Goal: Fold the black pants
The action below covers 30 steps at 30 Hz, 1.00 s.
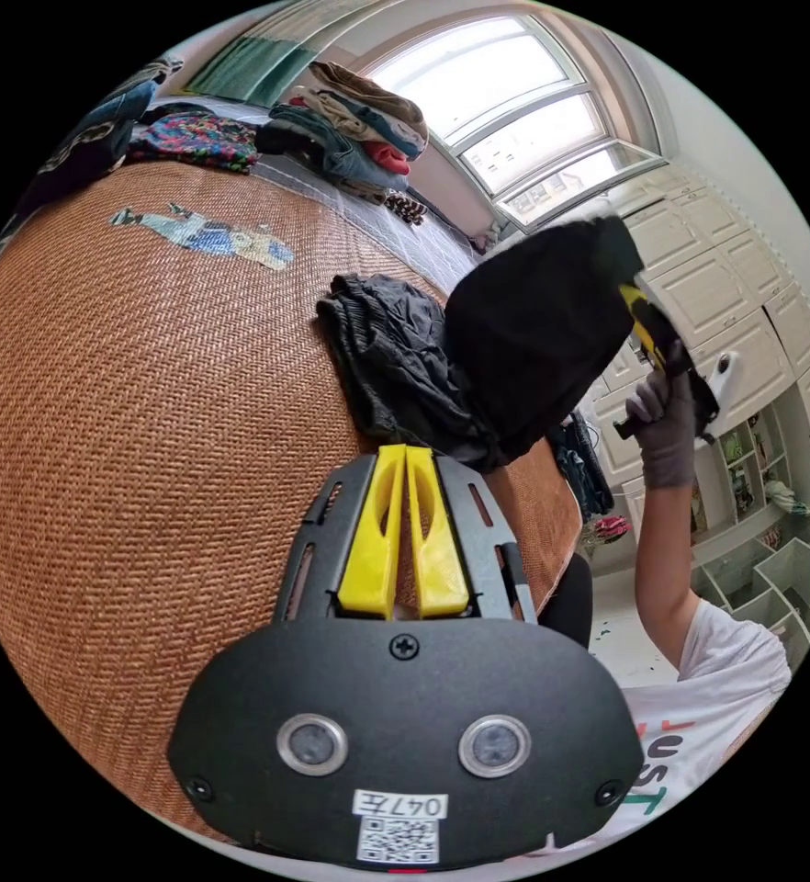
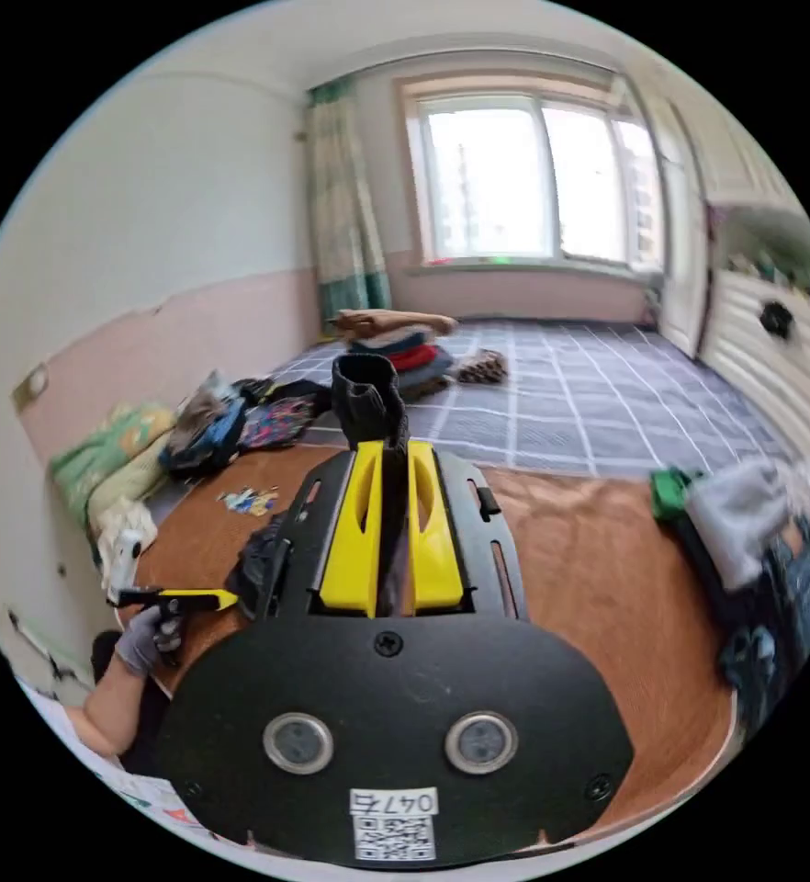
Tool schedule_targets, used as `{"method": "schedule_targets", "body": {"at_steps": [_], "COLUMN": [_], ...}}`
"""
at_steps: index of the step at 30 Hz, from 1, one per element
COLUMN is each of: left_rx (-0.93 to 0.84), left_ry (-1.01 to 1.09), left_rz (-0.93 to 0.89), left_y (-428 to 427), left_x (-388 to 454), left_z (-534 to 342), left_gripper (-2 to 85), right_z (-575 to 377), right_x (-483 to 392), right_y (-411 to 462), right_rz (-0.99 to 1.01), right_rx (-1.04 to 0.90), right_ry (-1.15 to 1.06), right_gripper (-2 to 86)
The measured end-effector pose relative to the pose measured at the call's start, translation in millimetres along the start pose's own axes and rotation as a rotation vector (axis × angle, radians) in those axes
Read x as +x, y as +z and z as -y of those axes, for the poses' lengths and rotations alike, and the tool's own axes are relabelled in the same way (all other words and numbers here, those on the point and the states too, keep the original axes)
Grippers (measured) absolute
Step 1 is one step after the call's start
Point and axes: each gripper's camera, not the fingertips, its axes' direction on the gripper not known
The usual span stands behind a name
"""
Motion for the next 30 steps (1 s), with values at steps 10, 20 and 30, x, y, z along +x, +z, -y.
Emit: {"method": "schedule_targets", "body": {"at_steps": [10,20,30], "left_rx": [0.011,0.019,0.07], "left_ry": [-0.034,-0.007,0.017], "left_rz": [-0.058,-0.006,0.01], "left_y": [-7,-20,-51], "left_x": [-18,7,73], "left_z": [-2,0,-17], "left_gripper": [-1.0,-1.0,-1.0], "right_z": [-403,-567,-606], "right_x": [344,403,386], "right_y": [-31,31,94], "right_rz": [0.099,0.525,0.588], "right_rx": [0.001,-0.005,-0.129], "right_ry": [0.629,0.695,0.623], "right_gripper": [5.7,1.1,1.3]}}
